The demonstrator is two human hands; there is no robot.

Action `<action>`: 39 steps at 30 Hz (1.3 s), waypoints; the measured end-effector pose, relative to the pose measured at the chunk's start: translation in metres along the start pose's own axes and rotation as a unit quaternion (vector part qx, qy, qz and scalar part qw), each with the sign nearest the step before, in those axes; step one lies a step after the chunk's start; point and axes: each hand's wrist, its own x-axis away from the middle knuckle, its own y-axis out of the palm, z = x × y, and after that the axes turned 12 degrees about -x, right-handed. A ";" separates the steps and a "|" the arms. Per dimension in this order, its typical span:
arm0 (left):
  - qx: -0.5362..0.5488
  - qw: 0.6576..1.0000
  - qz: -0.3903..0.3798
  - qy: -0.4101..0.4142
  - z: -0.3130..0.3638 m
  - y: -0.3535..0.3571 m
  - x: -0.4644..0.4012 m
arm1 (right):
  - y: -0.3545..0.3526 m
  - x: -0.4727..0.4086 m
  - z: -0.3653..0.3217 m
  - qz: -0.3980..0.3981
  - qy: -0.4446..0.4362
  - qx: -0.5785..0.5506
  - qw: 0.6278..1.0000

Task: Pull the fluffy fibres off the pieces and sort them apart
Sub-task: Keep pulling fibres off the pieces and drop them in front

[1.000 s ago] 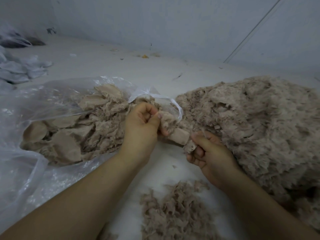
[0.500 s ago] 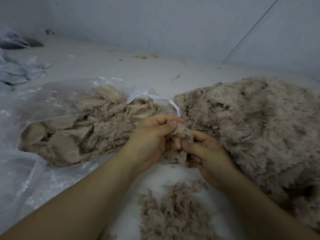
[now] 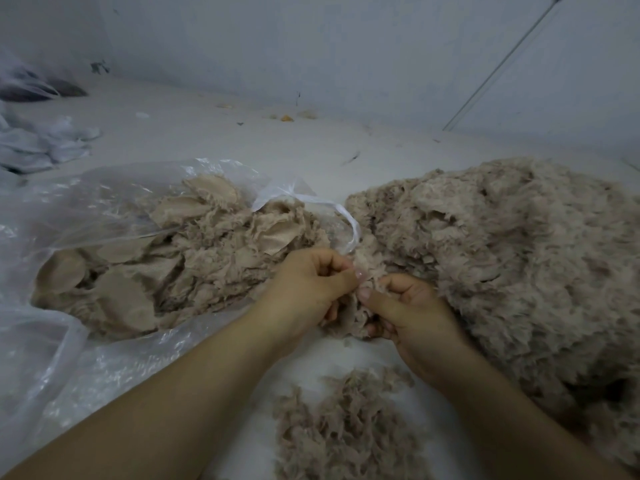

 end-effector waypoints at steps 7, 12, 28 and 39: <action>-0.034 0.996 -0.046 0.070 0.006 0.002 0.006 | 0.000 0.001 -0.003 0.001 0.014 -0.032 0.999; -0.198 0.967 -0.011 0.163 0.005 0.003 0.007 | 0.001 0.000 -0.003 0.032 0.025 -0.065 0.997; -0.369 0.914 0.063 0.157 -0.013 -0.005 -0.009 | 0.001 -0.001 0.000 0.092 0.024 -0.104 0.990; -0.185 0.970 0.050 0.151 0.006 0.009 0.005 | -0.001 0.003 0.004 -0.033 -0.021 0.029 0.999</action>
